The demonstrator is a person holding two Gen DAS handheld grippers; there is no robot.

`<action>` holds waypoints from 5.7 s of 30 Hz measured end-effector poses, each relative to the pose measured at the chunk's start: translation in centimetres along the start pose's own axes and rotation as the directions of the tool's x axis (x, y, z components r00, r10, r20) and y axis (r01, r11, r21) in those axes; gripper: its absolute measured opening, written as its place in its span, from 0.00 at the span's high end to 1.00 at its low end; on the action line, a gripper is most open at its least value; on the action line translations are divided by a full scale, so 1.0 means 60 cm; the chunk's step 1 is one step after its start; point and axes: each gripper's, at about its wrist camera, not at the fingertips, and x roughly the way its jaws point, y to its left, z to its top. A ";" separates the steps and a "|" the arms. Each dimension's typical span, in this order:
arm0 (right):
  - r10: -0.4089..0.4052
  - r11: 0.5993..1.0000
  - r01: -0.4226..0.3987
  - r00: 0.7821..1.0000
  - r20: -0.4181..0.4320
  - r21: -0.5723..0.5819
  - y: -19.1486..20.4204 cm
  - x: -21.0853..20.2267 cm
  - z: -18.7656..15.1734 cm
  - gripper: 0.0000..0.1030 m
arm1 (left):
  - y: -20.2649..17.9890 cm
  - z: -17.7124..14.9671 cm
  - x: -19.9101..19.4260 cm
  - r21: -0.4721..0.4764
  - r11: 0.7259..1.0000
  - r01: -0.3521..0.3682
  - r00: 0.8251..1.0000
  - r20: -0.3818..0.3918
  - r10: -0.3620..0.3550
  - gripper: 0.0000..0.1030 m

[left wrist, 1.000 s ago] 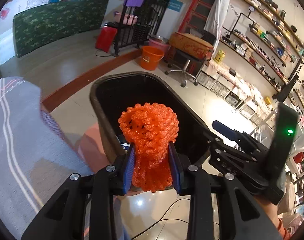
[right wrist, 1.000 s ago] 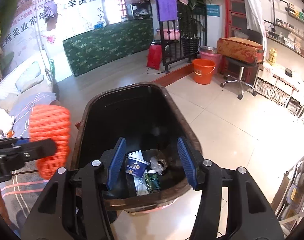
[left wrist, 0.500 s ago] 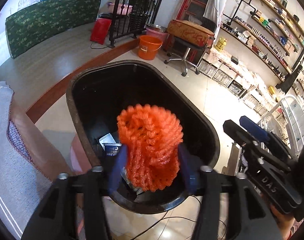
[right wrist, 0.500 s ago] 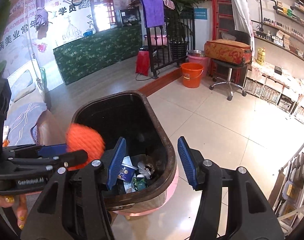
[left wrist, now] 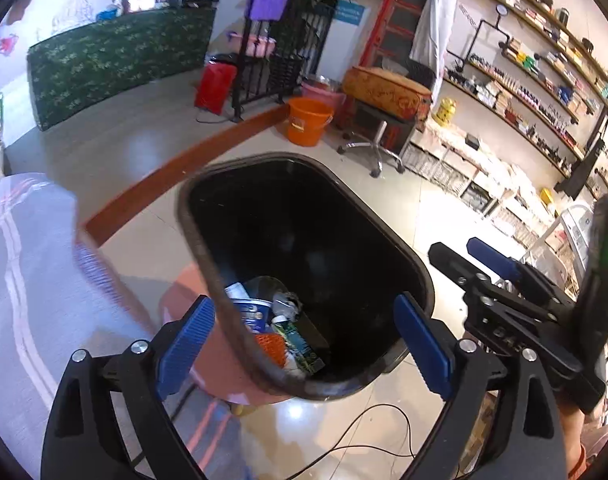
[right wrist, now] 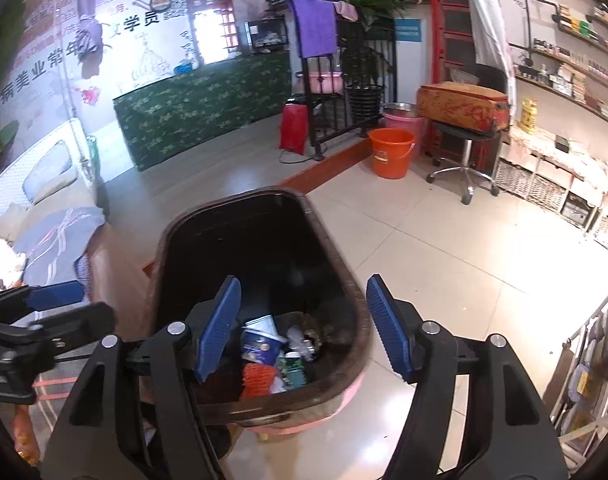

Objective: Collect trash
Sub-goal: 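Open the left gripper to drop the orange mesh net into the bin, then move both tools back over the trash on the bed, then grasp the white plastic bag with the left gripper while the right gripper grasps the orange peel, then carry the plastic bag and orange peel to the bin and release both inside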

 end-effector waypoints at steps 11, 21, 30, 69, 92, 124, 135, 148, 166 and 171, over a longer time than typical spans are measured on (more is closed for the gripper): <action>0.174 0.978 -0.178 0.984 -0.050 -0.105 0.148 0.008 -0.006 0.29 | 0.097 -0.042 -0.118 -0.080 0.983 -0.166 0.979 0.108 0.174 0.09; 0.342 0.905 -0.357 0.934 -0.104 -0.232 0.292 -0.017 -0.007 0.29 | 0.208 -0.107 -0.216 -0.260 0.923 -0.284 0.937 0.131 0.325 0.09; 0.451 0.809 -0.491 0.871 -0.194 -0.323 0.407 -0.025 -0.018 0.29 | 0.324 -0.172 -0.320 -0.427 0.827 -0.367 0.879 0.131 0.458 0.09; 0.451 0.623 -0.593 0.805 -0.386 -0.510 0.699 0.051 -0.027 0.29 | 0.556 -0.140 -0.342 -0.508 0.748 -0.427 0.861 0.025 0.508 0.74; 0.261 0.524 -0.561 0.822 -0.506 -0.641 0.797 0.129 -0.075 0.70 | 0.504 -0.227 -0.438 -0.624 0.687 -0.372 0.822 0.123 0.557 0.74; 0.385 0.769 -0.468 0.883 -0.269 -0.435 0.459 -0.004 -0.019 0.70 | 0.293 -0.164 -0.306 -0.410 0.872 -0.269 0.913 0.180 0.366 0.74; 0.299 0.892 -0.340 0.938 -0.176 -0.297 0.313 0.004 -0.001 0.70 | 0.208 -0.125 -0.229 -0.293 0.938 -0.183 0.952 0.184 0.244 0.74; 0.163 0.970 -0.186 0.975 -0.149 -0.157 0.176 0.052 0.009 0.70 | 0.111 -0.079 -0.153 -0.150 0.985 -0.084 0.980 0.164 0.108 0.74; 0.071 0.992 -0.091 0.972 -0.223 -0.084 0.108 0.140 -0.022 0.68 | 0.057 -0.053 -0.072 -0.075 0.997 -0.008 0.997 0.072 0.013 0.74; 0.073 0.993 -0.091 0.976 -0.203 -0.080 0.104 0.126 -0.028 0.61 | 0.042 -0.044 -0.052 -0.052 0.999 0.004 0.999 0.045 -0.002 0.74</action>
